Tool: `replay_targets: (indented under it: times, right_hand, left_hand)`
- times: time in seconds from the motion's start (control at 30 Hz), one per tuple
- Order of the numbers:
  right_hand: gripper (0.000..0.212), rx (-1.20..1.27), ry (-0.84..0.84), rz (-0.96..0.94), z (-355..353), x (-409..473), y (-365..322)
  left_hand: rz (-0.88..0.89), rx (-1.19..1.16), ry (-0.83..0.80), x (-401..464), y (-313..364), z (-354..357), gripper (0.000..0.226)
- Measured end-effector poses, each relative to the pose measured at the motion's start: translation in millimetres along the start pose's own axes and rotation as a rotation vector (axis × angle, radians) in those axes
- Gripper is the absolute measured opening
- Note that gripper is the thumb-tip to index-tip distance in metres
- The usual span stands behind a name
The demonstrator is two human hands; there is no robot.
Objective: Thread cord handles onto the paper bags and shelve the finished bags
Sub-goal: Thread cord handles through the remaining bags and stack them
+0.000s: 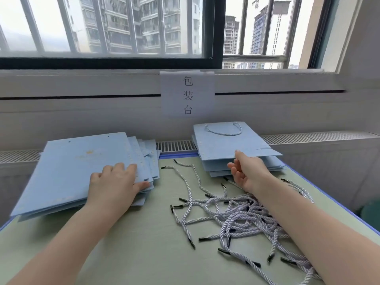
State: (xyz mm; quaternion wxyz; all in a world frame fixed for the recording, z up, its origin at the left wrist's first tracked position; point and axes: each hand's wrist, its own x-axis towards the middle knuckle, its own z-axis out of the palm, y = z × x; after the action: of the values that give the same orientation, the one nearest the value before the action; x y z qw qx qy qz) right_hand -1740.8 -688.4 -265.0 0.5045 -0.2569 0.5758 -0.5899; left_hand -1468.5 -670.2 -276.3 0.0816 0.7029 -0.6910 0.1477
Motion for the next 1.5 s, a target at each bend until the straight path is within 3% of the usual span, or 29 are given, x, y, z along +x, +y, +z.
replay_targets:
  times: [0.1,0.2,0.27,0.37,0.43,0.5,0.67,0.97,1.07,1.17,1.23,1.33,1.43,1.5]
  right_hand:
    - [0.034,-0.004,-0.013,0.014,6,-7,-1]
    - [0.040,-0.138,-0.096,-0.168,16,-17,-5]
    - [0.036,-0.459,-0.251,-0.376,20,-24,-8]
    - [0.019,-1.186,-0.530,-0.593,21,-33,-4]
    - [0.032,-1.474,-0.651,-0.565,20,-36,3]
    - [0.039,-1.548,-0.700,-0.531,22,-38,10]
    - [0.009,-1.440,-0.568,-0.755,31,-27,28]
    - [0.011,-1.296,-0.312,-1.032,44,-27,41]
    - [0.007,-1.117,-0.278,-0.987,45,-28,35]
    - [0.018,-1.003,-0.316,-0.953,43,-33,27]
    - [0.030,-0.914,-0.365,-0.896,43,-39,17]
    - [0.039,-0.673,-0.513,-0.596,39,-46,1]
    - [0.025,-0.387,-0.639,-0.255,40,-46,-2]
    - [0.039,-0.190,-0.690,-0.058,41,-46,-2]
  left_hand:
    - [0.000,0.001,-0.016,2,-2,1,0.058]
    - [0.005,0.053,-0.015,3,-2,2,0.055]
    - [0.034,0.072,-0.009,5,-2,3,0.055]
    - [0.030,0.030,0.016,8,-4,3,0.057]
    - [0.038,0.064,0.062,8,-4,4,0.057]
    - [0.065,0.125,0.087,7,-3,6,0.056]
    - [0.112,0.239,0.097,8,0,6,0.055]
    - [0.186,0.217,0.096,5,-2,-9,0.044]
    - [0.231,0.156,0.341,3,-7,-7,0.032]
    - [0.211,0.048,0.581,4,-12,-9,0.048]
    - [0.190,-0.039,0.705,1,-11,-14,0.040]
    - [0.258,-0.209,0.870,-9,6,-28,0.037]
    - [0.373,-0.320,0.899,-28,34,-43,0.036]
    - [0.455,-0.322,0.845,-39,52,-43,0.037]
